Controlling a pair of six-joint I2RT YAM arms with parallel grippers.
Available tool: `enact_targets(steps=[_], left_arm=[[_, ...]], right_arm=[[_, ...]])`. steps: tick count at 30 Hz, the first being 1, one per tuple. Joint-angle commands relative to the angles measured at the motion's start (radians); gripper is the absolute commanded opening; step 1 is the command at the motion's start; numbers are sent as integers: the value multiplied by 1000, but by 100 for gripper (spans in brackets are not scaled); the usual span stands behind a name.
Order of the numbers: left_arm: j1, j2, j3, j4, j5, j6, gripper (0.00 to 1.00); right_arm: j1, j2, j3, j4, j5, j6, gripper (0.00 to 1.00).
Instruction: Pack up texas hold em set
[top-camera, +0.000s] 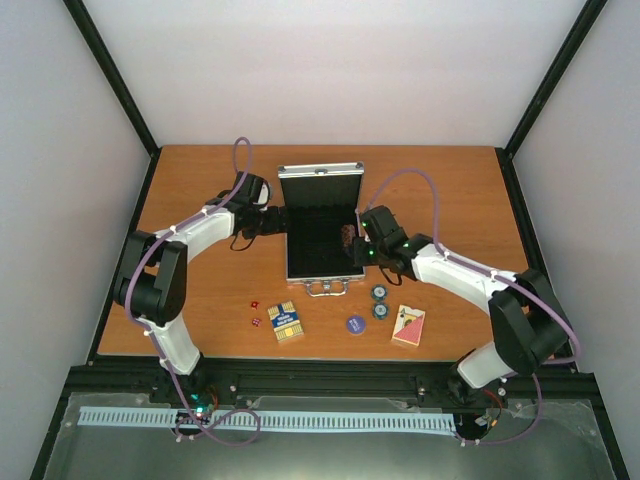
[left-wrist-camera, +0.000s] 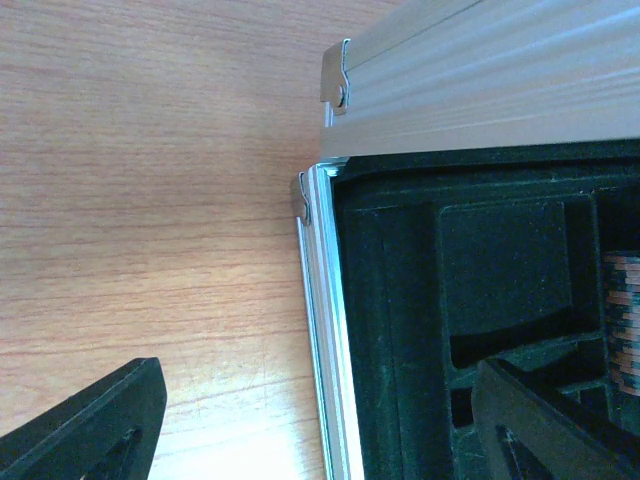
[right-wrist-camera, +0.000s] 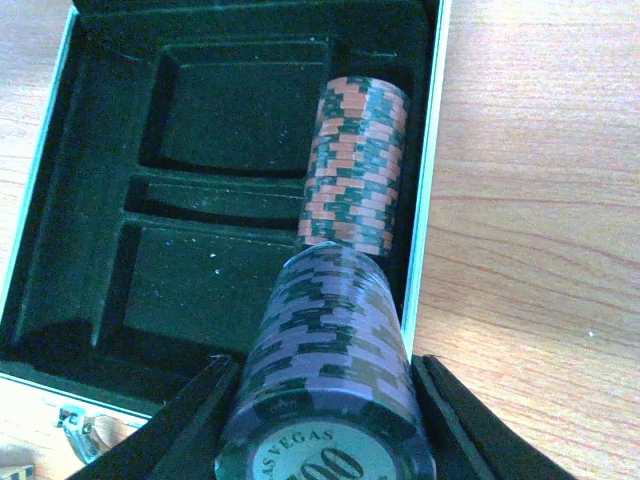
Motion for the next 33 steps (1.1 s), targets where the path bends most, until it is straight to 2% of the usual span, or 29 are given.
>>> enact_targets(steps=[1,20,33], left_arm=[[-6,7,14,5,-3,-11,87],[-6,52,49,-32,-2,7,87],[-6,68,47,-47,-9,20,87]], right_arm=[[26,14,-3,64,55,25,3],[118,124,-130,229,272,44,3],[158,298,-89,180,222,33,3]])
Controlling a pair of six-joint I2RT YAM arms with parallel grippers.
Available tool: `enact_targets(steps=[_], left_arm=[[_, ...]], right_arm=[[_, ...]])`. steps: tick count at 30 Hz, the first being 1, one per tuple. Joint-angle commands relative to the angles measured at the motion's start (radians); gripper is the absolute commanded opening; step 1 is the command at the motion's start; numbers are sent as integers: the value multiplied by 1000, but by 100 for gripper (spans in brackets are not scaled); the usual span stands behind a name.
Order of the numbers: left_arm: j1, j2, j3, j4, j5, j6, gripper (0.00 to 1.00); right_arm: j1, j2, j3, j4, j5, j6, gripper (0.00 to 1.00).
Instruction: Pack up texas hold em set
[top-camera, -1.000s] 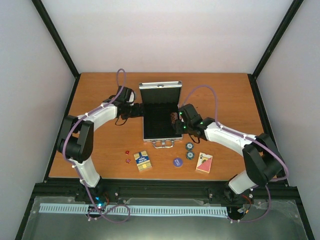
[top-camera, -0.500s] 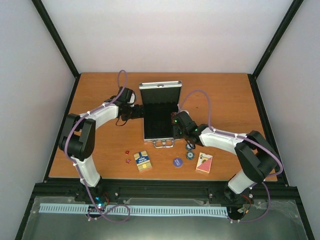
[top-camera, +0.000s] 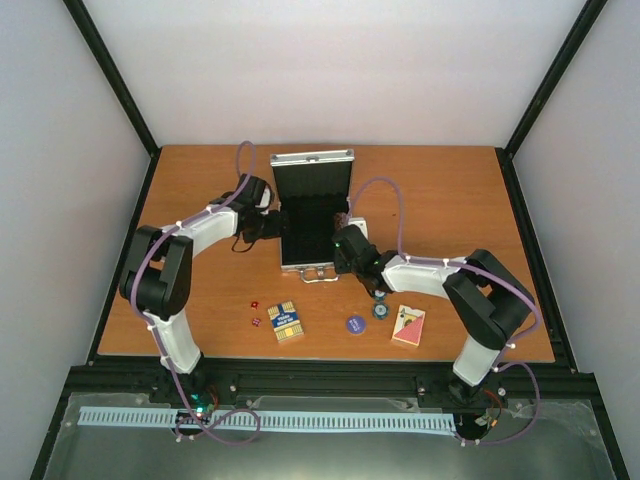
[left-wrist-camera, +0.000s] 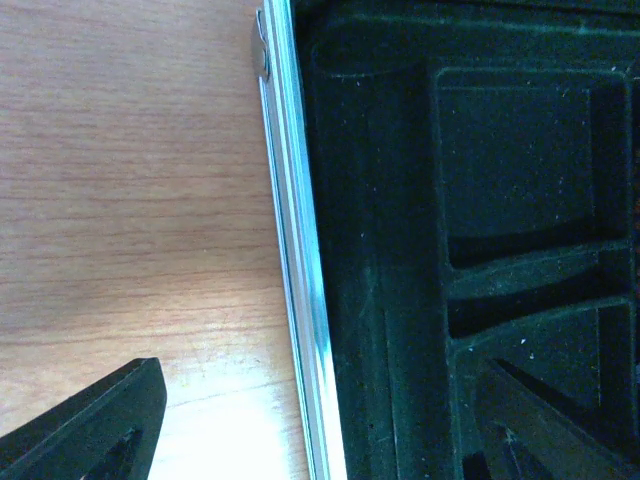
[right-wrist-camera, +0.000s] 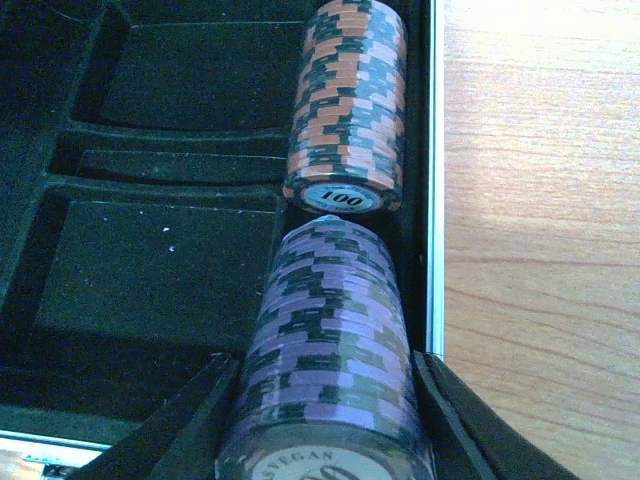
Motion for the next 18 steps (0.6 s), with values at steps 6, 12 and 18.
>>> enact_targets(steps=[6,12,18], left_arm=[[-6,40,50,-22,-6,14,87],[-6,74,78,-17,2,-9,86],[-7,113,104,-23,14,-16,86]], right_arm=[[16,86,-39,-125,-86,-3,3],[16,80,-66,-98,-60,2,3],[16,38,-91,-58,-13,11,3]])
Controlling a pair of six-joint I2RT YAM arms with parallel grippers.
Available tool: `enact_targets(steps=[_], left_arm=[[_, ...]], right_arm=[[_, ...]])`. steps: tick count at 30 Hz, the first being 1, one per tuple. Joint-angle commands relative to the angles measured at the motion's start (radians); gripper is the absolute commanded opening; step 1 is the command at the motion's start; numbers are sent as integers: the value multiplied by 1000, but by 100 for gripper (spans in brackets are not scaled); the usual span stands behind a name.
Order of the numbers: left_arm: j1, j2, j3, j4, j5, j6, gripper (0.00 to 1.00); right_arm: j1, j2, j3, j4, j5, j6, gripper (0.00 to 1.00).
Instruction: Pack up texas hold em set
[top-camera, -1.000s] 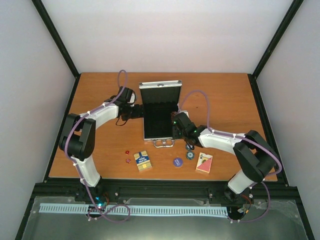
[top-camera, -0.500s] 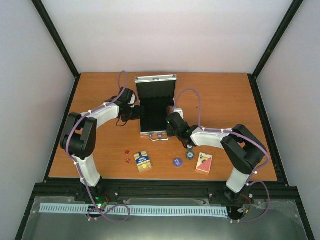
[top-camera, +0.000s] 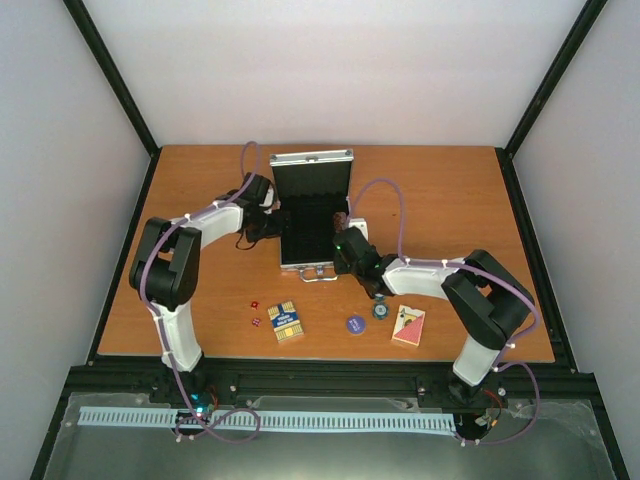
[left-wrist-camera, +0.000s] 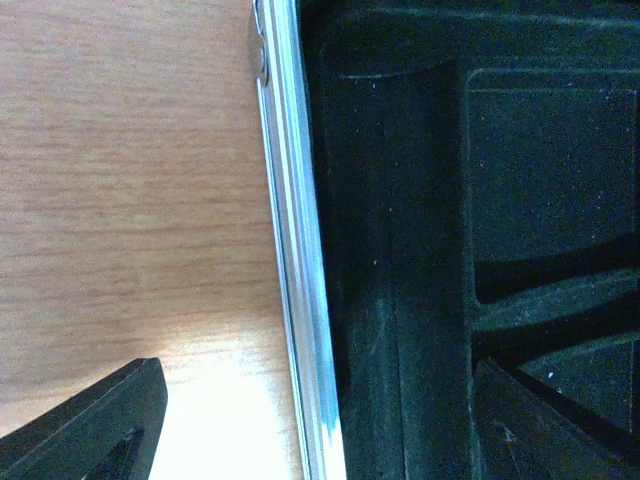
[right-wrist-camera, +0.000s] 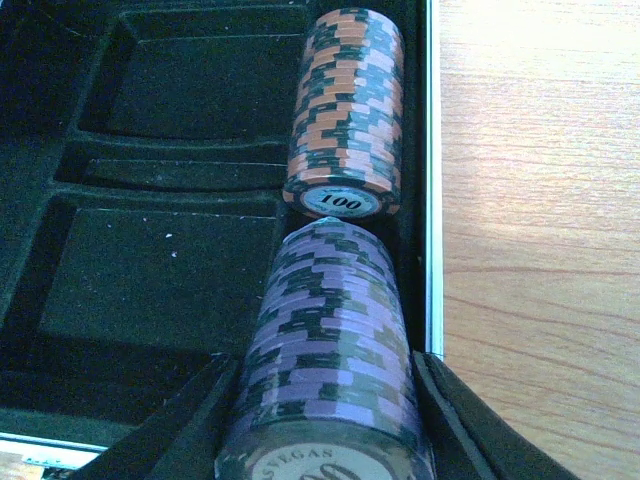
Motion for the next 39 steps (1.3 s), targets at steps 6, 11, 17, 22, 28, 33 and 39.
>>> enact_targets(steps=[6,11,17,22,28,33,39], left_arm=[[-6,65,48,-32,3,-31,73],[-6,74,32,-66,7,-30,54],[-6,79,25,-86,-9,-25,21],[-6,81,10,-77,1,-32,20],[-6,88,-1,-70,14,-33,10],[-6,100,-6,-67,25,-36,1],[-6,109,-9,-70,28,-36,1]], right_arm=[[12,-10,-66,-86,7,22,3],[13,-2,-50,-66,19,32,3],[13,-18,-45,-52,32,37,3],[13,-22,-13,-32,47,29,3],[13,0,7,29,111,32,3],[13,69,18,59,125,47,3],[13,161,15,26,101,103,3]])
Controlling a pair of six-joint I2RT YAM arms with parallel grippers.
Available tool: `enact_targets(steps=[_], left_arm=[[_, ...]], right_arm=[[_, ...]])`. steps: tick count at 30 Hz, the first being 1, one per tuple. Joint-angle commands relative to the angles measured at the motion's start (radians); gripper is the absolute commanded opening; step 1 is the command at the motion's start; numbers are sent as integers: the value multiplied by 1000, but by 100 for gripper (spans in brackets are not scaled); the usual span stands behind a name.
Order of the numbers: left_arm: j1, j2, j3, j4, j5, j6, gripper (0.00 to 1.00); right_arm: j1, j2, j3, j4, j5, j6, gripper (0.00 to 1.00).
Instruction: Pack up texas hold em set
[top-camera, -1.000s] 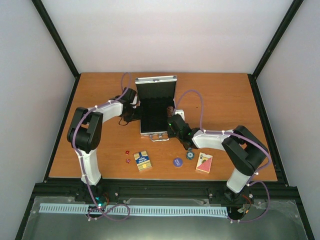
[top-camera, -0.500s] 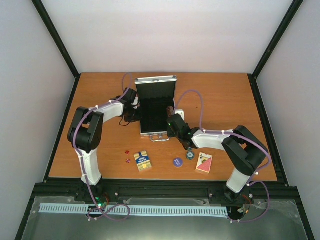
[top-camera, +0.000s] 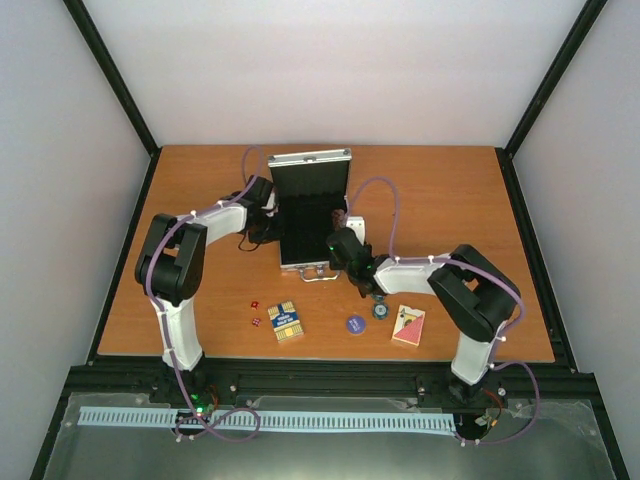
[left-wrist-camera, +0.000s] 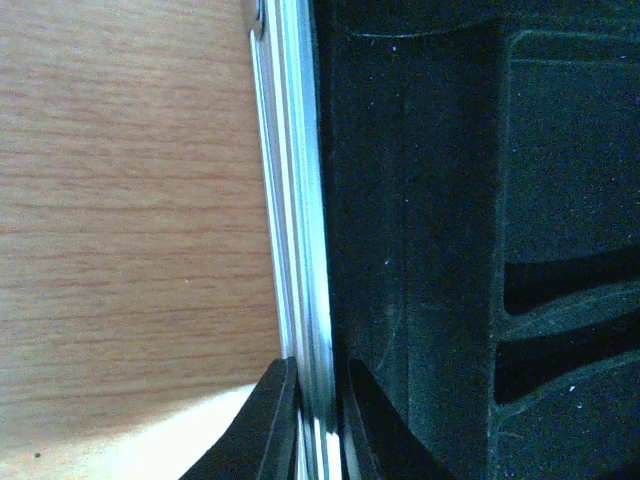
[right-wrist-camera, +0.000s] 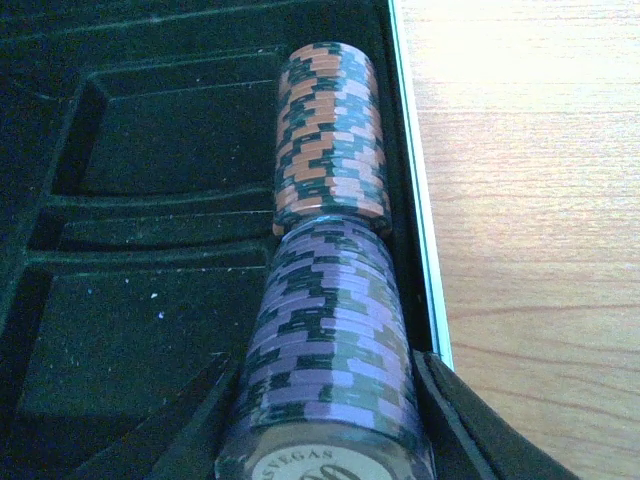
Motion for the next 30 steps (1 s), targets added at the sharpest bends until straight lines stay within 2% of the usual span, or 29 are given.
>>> enact_targets(steps=[1,3,7,13,17,18,25,30], left_arm=[[0,53,-30,-56,14,10,1],[0,56,-28,-56,16,10,1],[0,63,-23,-58,16,13,1],[1,62,-20,-66,9,20,1],[0,62,-12,-75,0,26,1],[0,61,-8,-78,-4,30,1],[0,69,0,-76,3,30,1],[0,68,0,-77,1,32,1]], right_arm=[[-2,113,-10,-61,-4,62,8],[-2,152,-2,-77,-21,74,19],[-2,169,11,-104,-61,84,32],[-2,42,-4,-159,-116,41,70],[-2,-42,-3,-229,-210,-1,97],[-3,-97,-5,-279,-249,-22,100],[-72,-303,16,-388,-290,-8,100],[-137,-300,75,-505,-267,-33,100]])
